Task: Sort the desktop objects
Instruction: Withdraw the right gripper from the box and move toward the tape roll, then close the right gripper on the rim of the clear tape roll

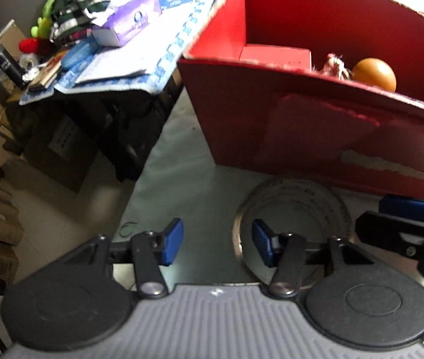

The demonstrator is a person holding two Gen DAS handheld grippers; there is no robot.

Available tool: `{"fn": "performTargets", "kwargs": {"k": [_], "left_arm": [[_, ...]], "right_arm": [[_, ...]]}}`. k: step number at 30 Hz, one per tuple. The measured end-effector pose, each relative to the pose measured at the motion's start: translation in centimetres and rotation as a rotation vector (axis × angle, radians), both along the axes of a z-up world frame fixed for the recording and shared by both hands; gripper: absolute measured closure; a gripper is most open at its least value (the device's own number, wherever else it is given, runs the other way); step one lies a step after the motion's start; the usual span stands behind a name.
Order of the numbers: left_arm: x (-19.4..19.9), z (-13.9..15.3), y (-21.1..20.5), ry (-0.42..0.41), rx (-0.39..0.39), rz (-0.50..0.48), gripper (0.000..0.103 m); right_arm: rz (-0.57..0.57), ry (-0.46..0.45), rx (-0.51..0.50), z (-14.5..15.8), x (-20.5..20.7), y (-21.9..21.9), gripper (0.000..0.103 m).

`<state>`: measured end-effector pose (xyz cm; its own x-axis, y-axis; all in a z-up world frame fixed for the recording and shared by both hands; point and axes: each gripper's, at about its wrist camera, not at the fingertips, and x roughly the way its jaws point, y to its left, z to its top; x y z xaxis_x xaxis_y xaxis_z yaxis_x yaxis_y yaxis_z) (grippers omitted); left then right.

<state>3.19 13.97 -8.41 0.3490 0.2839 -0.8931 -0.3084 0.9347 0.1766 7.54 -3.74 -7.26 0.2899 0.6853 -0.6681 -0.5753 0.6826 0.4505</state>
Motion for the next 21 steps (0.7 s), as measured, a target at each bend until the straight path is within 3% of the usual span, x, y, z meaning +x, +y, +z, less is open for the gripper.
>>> {"fn": "performTargets", "kwargs": {"k": [9,13,21], "left_arm": [[0.8,-1.0,0.3,0.024,-0.016,-0.015,0.059],[0.9,-0.9,0.5,0.026,-0.051,-0.019,0.071],[0.6,-0.5,-0.9,0.018,-0.057,-0.070,0.089]], "right_arm": [[-0.003,0.042,-0.020,-1.5,1.1,1.7,0.075],[-0.004,0.100,-0.019,-2.3,1.7,1.9,0.083],[-0.014,0.109,-0.012,-1.9,1.2,0.8,0.086]]}}
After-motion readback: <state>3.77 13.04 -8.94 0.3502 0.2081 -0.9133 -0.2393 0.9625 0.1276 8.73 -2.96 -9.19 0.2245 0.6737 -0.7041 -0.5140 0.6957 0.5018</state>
